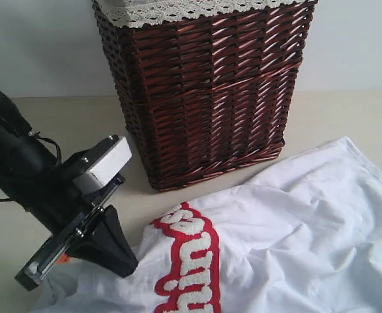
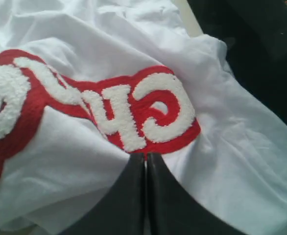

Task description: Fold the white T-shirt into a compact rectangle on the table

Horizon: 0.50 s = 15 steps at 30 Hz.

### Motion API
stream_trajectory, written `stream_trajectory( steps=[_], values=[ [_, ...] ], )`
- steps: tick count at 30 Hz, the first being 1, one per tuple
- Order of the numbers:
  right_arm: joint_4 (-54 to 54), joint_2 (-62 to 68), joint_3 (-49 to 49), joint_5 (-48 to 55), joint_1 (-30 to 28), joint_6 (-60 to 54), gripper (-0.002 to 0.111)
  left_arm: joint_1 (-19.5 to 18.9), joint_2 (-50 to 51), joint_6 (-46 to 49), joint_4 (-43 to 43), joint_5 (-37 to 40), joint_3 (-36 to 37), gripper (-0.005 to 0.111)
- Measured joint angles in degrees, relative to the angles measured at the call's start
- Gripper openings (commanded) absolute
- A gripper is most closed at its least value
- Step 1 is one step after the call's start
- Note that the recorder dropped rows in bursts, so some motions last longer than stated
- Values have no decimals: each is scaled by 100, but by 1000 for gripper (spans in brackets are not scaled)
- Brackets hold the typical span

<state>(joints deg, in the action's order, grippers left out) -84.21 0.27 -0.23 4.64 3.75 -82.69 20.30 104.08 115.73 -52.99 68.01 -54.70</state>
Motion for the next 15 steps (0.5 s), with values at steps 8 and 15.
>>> stream_trajectory(
  steps=[8,15],
  values=[
    [0,0,0,0,0,0,20,908,-22,182,62,-226,977,9],
    [0,0,0,0,0,0,20,1078,-160,145,-1444,-1183,1036,70]
  ],
)
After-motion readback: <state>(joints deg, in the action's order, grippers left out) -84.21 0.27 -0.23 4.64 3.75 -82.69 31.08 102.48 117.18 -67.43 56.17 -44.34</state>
